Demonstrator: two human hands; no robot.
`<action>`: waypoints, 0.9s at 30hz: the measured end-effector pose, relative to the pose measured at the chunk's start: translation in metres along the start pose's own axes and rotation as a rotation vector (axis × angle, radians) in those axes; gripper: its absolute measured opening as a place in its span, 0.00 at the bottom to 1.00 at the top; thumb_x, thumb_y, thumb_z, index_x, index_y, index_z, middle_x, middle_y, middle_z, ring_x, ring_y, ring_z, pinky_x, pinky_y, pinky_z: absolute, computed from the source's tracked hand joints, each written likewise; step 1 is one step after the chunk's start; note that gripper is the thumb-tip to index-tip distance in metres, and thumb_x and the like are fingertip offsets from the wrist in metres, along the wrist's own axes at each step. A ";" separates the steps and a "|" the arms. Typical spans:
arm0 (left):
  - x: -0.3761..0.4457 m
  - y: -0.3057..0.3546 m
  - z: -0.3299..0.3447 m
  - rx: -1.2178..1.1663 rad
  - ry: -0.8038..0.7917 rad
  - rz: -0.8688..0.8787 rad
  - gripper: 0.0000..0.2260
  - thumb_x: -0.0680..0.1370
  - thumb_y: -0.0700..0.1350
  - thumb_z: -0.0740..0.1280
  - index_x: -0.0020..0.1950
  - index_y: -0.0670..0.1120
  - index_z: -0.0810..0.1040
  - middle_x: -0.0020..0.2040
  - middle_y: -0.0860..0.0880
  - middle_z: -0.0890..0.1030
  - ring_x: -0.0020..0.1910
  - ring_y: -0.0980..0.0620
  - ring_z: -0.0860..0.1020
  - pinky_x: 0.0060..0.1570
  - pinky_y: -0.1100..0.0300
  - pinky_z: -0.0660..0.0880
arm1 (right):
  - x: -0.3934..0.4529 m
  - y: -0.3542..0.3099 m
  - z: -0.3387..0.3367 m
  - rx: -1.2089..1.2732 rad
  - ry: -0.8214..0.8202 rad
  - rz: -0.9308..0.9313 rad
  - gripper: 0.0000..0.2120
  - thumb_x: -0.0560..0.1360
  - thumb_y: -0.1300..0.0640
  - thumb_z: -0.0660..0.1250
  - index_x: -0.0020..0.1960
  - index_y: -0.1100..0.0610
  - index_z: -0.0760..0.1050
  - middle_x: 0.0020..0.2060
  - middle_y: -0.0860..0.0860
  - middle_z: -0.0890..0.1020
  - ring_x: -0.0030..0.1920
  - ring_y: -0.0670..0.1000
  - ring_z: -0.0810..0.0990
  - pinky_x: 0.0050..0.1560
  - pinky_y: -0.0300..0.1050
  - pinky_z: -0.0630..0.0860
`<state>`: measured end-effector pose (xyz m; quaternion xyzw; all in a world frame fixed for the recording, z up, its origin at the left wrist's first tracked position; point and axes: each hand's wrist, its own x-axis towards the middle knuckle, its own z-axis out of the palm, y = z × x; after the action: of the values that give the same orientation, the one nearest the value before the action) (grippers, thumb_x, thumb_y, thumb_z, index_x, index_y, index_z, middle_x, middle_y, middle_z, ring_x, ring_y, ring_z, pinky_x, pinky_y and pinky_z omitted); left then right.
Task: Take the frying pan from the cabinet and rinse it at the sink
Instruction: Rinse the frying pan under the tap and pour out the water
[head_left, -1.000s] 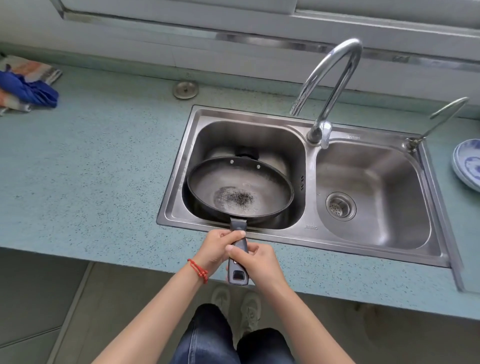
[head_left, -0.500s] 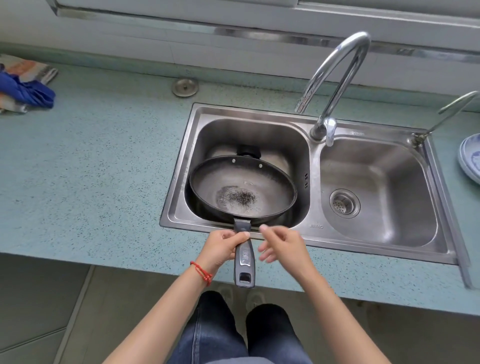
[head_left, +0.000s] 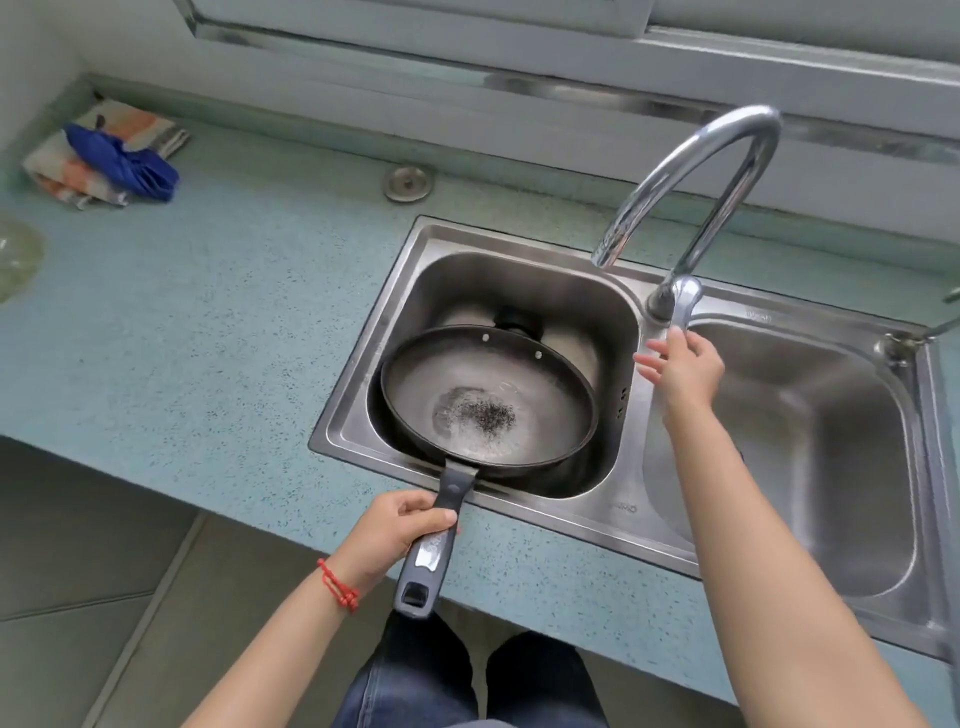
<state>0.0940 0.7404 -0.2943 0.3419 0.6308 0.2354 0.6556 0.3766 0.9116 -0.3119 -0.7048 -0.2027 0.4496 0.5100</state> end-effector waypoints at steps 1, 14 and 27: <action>-0.001 0.000 0.000 0.004 0.002 -0.002 0.24 0.59 0.55 0.73 0.44 0.38 0.76 0.42 0.39 0.76 0.41 0.44 0.73 0.44 0.51 0.66 | 0.006 0.000 0.001 0.013 -0.032 -0.012 0.07 0.78 0.58 0.58 0.52 0.61 0.70 0.36 0.54 0.78 0.25 0.46 0.79 0.26 0.35 0.76; 0.000 -0.001 0.004 0.001 0.031 0.003 0.33 0.56 0.51 0.72 0.48 0.26 0.74 0.35 0.44 0.84 0.34 0.52 0.81 0.40 0.62 0.77 | 0.042 0.008 -0.027 0.116 -0.060 -0.078 0.11 0.78 0.64 0.60 0.37 0.57 0.73 0.20 0.45 0.80 0.24 0.43 0.80 0.27 0.32 0.76; 0.003 -0.003 0.000 -0.032 0.059 -0.025 0.33 0.55 0.53 0.74 0.50 0.31 0.76 0.42 0.40 0.84 0.40 0.48 0.81 0.46 0.57 0.78 | 0.047 -0.008 -0.024 0.124 -0.013 -0.063 0.13 0.76 0.64 0.62 0.33 0.60 0.73 0.17 0.46 0.78 0.21 0.43 0.78 0.24 0.31 0.73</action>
<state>0.0937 0.7405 -0.2991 0.3162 0.6502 0.2472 0.6451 0.4228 0.9372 -0.3228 -0.6624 -0.1997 0.4495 0.5651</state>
